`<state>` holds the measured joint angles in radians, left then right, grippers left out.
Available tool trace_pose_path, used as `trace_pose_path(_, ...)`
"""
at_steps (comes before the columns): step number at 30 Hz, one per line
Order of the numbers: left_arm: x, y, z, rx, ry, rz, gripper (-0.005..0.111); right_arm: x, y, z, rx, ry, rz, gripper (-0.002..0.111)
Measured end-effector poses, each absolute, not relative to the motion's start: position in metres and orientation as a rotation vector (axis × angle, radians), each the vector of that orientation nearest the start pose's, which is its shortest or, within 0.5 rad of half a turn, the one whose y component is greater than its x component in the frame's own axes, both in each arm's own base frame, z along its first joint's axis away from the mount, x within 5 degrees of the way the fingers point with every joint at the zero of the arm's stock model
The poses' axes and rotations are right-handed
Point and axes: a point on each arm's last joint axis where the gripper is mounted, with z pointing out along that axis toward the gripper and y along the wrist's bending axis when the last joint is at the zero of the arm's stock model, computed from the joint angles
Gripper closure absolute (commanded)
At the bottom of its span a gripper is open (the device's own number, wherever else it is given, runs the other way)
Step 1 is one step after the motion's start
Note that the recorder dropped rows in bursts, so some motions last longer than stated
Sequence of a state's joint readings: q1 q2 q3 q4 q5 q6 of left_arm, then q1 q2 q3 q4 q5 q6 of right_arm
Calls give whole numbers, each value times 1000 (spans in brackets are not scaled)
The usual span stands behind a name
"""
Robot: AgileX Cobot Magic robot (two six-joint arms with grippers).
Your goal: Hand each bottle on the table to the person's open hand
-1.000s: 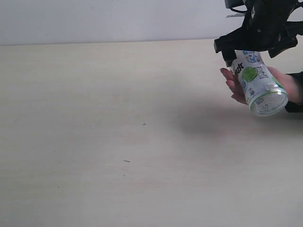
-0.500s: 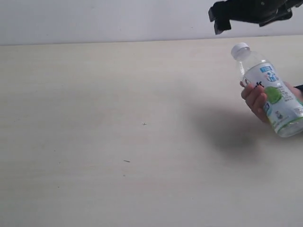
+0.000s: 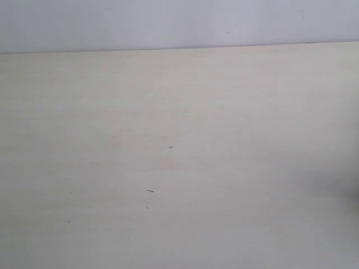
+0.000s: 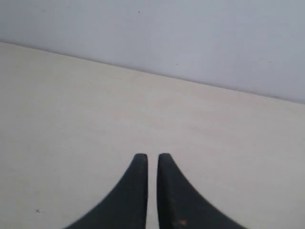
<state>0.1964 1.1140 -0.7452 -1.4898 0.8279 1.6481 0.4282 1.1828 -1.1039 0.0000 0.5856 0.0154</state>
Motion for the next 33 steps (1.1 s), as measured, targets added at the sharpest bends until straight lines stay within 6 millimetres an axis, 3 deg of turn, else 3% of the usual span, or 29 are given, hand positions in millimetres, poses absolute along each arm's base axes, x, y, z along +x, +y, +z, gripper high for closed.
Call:
trace_pose_path(6, 224, -24, 323, 531, 1772, -523, 107, 180, 96, 352, -525, 2044, 400, 108)
trace_pose_path(11, 224, -24, 323, 531, 1772, -523, 107, 138, 91, 330, -543, 2099, 593, 108)
trace_pose_path(16, 224, -24, 323, 531, 1772, -523, 107, 111, 87, 325, -627, 2169, 667, 108)
trace_pose_path(22, 224, -24, 323, 531, 1772, -523, 107, 96, 83, 328, -661, 2165, 695, 108)
trace_pose_path(33, 224, -24, 323, 531, 1772, -523, 107, 95, 82, 329, -661, 2156, 695, 108)
